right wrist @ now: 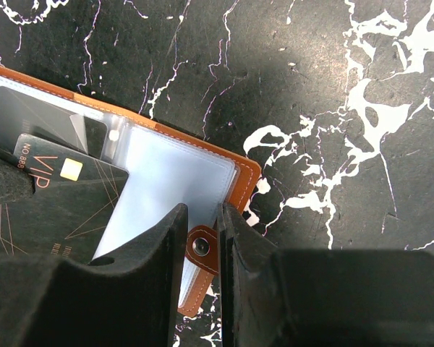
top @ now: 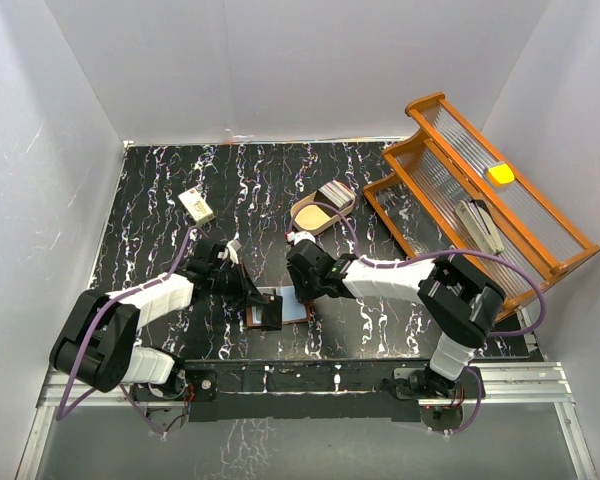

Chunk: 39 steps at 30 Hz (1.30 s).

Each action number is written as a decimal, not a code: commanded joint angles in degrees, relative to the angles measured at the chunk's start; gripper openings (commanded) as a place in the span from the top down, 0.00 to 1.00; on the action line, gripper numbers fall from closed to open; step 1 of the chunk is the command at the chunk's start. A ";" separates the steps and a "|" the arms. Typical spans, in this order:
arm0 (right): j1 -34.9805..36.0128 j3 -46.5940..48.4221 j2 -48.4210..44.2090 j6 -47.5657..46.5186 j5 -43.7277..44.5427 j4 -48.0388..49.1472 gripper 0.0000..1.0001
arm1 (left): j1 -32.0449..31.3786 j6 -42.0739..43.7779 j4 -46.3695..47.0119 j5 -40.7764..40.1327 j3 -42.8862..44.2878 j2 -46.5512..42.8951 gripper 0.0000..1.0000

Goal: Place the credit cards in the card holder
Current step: Insert the credit card into the card holder.

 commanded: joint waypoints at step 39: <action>0.00 -3.05 0.42 1.00 -0.07 2.54 0.78 | 0.40 -3.23 11.04 -0.43 -3.40 2.46 1.00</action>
